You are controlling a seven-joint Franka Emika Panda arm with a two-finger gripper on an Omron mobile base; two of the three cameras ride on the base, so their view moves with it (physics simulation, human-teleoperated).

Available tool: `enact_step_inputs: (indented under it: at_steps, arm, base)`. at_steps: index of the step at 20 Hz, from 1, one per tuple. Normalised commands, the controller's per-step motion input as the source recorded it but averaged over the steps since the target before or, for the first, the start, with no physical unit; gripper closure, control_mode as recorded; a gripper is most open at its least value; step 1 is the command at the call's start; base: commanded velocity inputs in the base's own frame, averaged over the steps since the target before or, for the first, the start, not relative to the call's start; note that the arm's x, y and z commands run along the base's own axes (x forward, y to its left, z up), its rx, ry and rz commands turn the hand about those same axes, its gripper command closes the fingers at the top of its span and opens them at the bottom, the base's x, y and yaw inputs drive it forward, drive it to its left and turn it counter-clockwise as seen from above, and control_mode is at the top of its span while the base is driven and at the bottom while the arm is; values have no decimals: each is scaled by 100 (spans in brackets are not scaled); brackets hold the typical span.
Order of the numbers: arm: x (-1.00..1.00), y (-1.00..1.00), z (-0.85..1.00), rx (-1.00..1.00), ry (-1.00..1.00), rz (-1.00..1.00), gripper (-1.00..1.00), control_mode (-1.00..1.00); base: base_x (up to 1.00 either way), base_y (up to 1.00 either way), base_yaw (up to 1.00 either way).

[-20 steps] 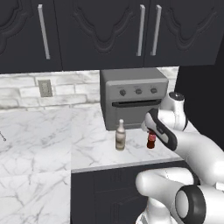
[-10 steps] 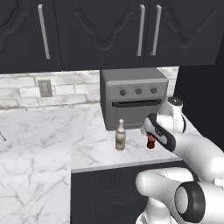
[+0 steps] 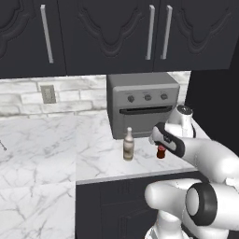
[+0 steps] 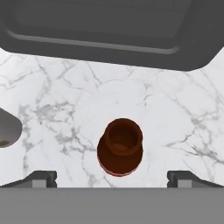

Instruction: Move the drinks to the dining counter.

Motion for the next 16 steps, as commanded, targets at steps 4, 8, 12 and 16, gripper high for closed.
enact_step_inputs:
  at_steps: [4,8,12,16]
  arm:
    - [13,-6,-2,0,0,0,-100,-100]
    - [13,-1,0,0,0,0,-100,-100]
    - [13,0,0,0,0,0,-100,-100]
    - [4,0,-12,0,0,0,-100,-100]
  base:
    - [0,0,0]
    - [0,0,0]
    - [0,0,0]
    - [0,0,0]
